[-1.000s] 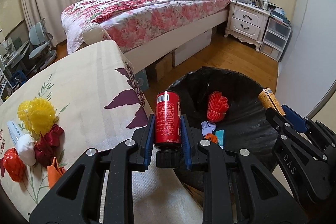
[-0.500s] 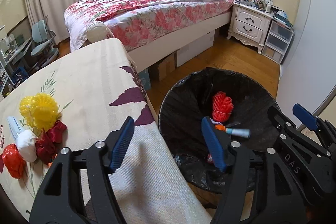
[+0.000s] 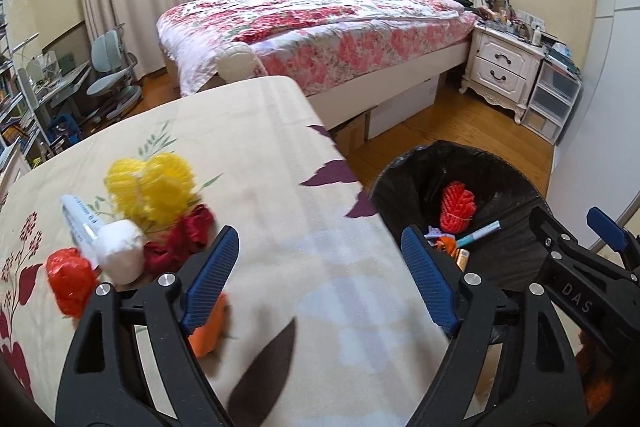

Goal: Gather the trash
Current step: 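Move both open tools back over the items on the bed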

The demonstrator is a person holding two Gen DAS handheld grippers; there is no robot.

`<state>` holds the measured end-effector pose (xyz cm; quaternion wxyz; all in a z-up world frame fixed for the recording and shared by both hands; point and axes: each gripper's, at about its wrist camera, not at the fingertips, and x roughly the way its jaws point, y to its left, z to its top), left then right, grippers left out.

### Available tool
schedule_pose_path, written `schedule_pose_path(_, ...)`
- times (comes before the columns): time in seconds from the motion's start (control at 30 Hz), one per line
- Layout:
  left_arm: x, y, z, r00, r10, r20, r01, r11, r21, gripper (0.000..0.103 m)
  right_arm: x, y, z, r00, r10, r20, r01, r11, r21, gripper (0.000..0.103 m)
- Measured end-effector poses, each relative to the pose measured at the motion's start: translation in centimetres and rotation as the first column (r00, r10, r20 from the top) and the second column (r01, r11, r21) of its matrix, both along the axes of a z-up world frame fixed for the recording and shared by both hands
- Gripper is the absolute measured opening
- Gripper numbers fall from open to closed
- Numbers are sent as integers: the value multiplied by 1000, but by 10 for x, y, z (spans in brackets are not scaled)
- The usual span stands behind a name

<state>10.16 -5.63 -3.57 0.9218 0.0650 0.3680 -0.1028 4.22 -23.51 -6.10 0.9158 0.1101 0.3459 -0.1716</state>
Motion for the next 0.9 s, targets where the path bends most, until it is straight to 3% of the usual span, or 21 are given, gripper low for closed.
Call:
schedule_pose_path(0.2, -9, 32, 4, 997, 73, 11, -73, 997, 7, 83, -3, 19, 8, 999, 18, 37, -18, 1000, 7, 84)
schedule_pose_path(0.5, -22, 90, 11, 982, 185, 24, -185, 983, 1, 83, 1, 61, 14, 991, 127, 40, -128, 992, 5, 84)
schedule_pose_path(0.9, -34, 161, -4, 944, 330, -22, -330, 944, 5, 83, 2, 109, 11, 963, 268, 8, -268, 963, 20, 84)
